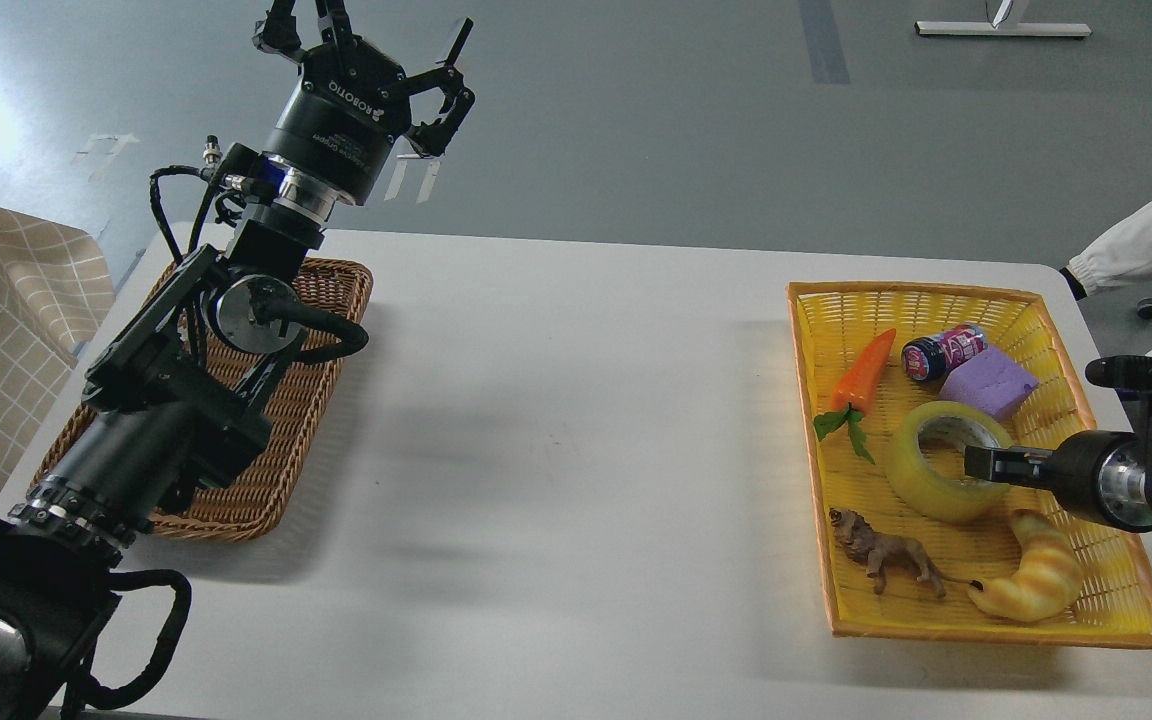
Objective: Place and transfer tape with both arms
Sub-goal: 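Grasp the yellow tape roll with the right gripper and lift it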
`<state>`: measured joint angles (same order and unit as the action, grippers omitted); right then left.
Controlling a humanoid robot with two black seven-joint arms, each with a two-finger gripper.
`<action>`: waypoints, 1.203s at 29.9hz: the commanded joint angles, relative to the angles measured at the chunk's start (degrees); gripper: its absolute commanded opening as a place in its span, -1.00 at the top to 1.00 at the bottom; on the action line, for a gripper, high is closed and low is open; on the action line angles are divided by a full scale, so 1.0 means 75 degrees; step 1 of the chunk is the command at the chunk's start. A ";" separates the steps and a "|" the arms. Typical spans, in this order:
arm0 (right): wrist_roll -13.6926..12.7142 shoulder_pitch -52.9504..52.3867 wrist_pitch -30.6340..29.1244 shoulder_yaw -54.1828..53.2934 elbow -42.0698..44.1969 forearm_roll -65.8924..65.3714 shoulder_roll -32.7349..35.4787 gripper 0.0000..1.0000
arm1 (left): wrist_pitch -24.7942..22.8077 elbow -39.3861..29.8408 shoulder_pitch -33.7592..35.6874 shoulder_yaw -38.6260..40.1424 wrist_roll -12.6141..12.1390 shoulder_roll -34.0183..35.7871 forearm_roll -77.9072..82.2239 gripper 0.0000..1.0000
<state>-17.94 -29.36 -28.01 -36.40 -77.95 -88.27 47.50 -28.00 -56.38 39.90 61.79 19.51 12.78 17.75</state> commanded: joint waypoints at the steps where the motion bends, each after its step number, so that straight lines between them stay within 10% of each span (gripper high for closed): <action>1: 0.0001 -0.0023 0.0001 0.0002 0.0116 0.0016 -0.0006 0.00 | 0.0000 -0.0006 0.0000 -0.0001 0.0000 -0.0005 0.0000 -0.95; 10: 0.0001 -0.0070 0.0001 -0.0009 0.0339 0.0028 -0.0169 0.49 | 0.0000 0.0017 -0.0012 -0.0001 0.0000 0.0006 -0.0012 -0.95; 14: 0.0001 -0.0152 0.0001 -0.0009 0.0421 0.0075 -0.0205 1.00 | 0.0000 0.0029 -0.0035 -0.0001 0.0000 0.0006 -0.0012 -0.95; 36: 0.0059 -0.1159 0.0001 -0.0619 -0.1478 0.0871 0.0791 1.00 | 0.0000 0.0064 -0.0035 -0.0012 0.0000 0.0006 -0.0023 -0.95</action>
<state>-17.48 -36.27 -28.00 -41.05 -88.53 -81.92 53.61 -28.00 -55.98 39.58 61.70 19.51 12.80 17.58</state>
